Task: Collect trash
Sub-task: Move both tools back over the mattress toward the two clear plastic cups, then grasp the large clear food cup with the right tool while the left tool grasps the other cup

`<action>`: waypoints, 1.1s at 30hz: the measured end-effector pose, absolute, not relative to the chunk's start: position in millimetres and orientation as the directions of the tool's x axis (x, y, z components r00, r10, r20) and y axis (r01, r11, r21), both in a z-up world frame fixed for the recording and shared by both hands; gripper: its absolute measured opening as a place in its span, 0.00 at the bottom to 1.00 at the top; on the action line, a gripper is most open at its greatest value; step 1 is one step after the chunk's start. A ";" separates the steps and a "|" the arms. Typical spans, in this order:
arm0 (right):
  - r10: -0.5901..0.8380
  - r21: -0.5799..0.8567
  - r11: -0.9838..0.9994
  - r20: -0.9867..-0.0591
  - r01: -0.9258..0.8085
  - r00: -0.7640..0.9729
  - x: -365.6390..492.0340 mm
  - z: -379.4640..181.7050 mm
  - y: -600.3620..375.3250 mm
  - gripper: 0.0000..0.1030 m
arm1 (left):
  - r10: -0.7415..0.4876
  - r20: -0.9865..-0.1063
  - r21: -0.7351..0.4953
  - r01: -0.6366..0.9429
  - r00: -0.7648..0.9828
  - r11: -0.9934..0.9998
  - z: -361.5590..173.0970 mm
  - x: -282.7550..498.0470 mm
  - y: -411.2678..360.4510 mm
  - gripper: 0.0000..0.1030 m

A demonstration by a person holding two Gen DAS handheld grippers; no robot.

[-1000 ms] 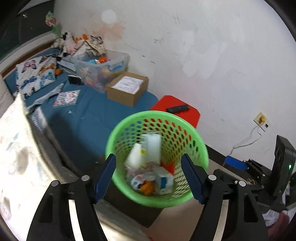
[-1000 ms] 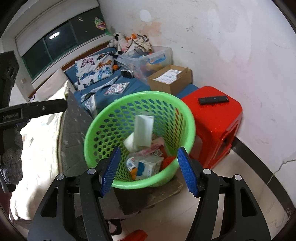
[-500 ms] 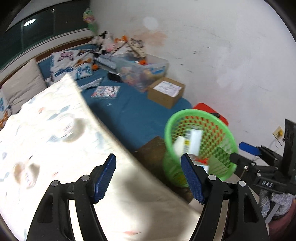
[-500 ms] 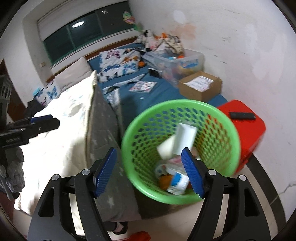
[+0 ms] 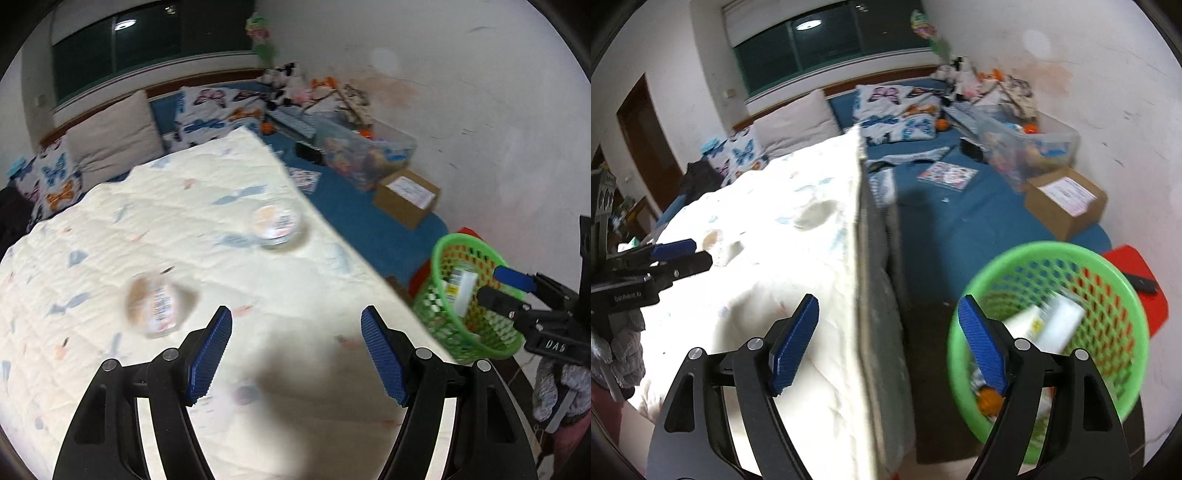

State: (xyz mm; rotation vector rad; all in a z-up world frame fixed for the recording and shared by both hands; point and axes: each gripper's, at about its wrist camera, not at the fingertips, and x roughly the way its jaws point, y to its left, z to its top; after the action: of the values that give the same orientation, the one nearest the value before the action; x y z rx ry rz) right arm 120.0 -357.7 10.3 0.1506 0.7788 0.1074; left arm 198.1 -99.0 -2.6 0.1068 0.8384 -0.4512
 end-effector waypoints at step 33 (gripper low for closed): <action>0.139 -0.007 0.973 -0.784 -0.233 0.605 310.8 -45.8 -221.5 0.81 | -0.214 -0.815 -0.101 0.230 0.539 0.968 -61.8 278.7 3.1 0.83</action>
State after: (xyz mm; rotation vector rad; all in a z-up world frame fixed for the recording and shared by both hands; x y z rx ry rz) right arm 310.8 -221.5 -45.8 -0.1128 0.8963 0.2153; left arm 278.7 3.1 -61.8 0.0189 0.9666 -0.2641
